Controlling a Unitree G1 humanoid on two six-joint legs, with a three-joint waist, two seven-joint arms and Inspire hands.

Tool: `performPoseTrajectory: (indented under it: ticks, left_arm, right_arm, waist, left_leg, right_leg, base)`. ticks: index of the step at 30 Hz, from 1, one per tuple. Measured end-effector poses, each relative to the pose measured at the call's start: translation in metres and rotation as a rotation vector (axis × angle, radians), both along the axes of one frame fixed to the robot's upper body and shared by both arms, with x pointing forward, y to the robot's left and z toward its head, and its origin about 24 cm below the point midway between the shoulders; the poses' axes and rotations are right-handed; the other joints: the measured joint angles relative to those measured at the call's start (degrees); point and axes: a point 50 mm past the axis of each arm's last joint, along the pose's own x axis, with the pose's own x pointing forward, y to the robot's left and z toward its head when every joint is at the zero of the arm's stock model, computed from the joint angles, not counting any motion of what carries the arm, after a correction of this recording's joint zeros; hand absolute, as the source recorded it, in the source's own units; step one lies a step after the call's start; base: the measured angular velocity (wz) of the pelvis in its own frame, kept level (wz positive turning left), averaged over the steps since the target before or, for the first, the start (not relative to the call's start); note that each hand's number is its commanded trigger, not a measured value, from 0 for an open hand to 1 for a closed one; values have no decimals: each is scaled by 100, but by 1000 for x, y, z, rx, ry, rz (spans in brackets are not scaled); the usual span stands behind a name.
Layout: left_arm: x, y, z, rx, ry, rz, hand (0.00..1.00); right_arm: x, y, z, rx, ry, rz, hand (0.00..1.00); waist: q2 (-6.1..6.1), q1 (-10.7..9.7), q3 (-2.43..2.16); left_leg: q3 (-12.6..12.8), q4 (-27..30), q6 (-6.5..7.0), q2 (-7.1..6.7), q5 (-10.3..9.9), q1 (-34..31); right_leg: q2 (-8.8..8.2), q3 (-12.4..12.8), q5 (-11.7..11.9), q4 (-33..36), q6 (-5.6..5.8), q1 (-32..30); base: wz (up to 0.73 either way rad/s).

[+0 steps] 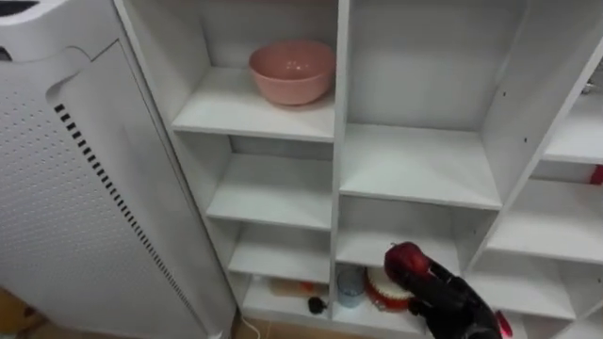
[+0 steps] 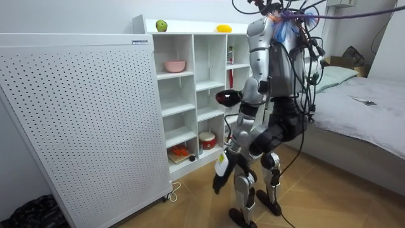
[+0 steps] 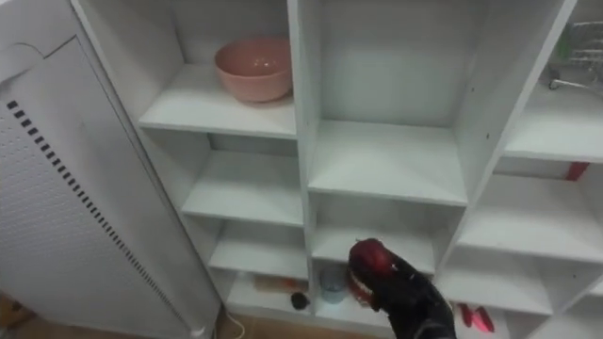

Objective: Arrange fruit in the closet

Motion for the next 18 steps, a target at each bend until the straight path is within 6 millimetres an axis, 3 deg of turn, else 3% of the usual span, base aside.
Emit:
performPoseTrajectory:
  ticks: [7, 11, 12, 18]
  left_arm:
    - [2, -9, 0, -49, -18, 24, 0]
    - [8, -14, 2, -58, -49, 17, 0]
    - [9, -14, 3, -59, -50, 16, 0]
    - [10, -17, 3, -61, -59, 18, 0]
  right_arm:
    - [10, -3, 8, 218, -15, -89, 100]
    - [13, -13, 15, 348, -44, -159, 100]
    - [16, -17, 20, 377, -63, -178, 100]
    - [34, -34, 51, 471, -157, -253, 100]
  waist:
    - [96, 56, -2]
    - [127, 145, -9]
    - [138, 149, -14]
    - [166, 217, -15]
  left_leg:
    - [40, 497, 9, 0, -9, -871]
    - [69, 686, 12, -34, -24, -1181]
    - [62, 762, 8, -94, -40, -1281]
    - [63, 990, 8, -97, -86, -1552]
  right_leg:
    - [-46, 144, -71, 549, -41, -903]
    - [-160, 157, -180, 878, -74, -1273]
    - [-230, 124, -227, 989, -95, -1369]
    - [-316, 45, -307, 1230, -151, -1611]
  base:
    - [2]
    - [8]
    - [14]
    - [8]
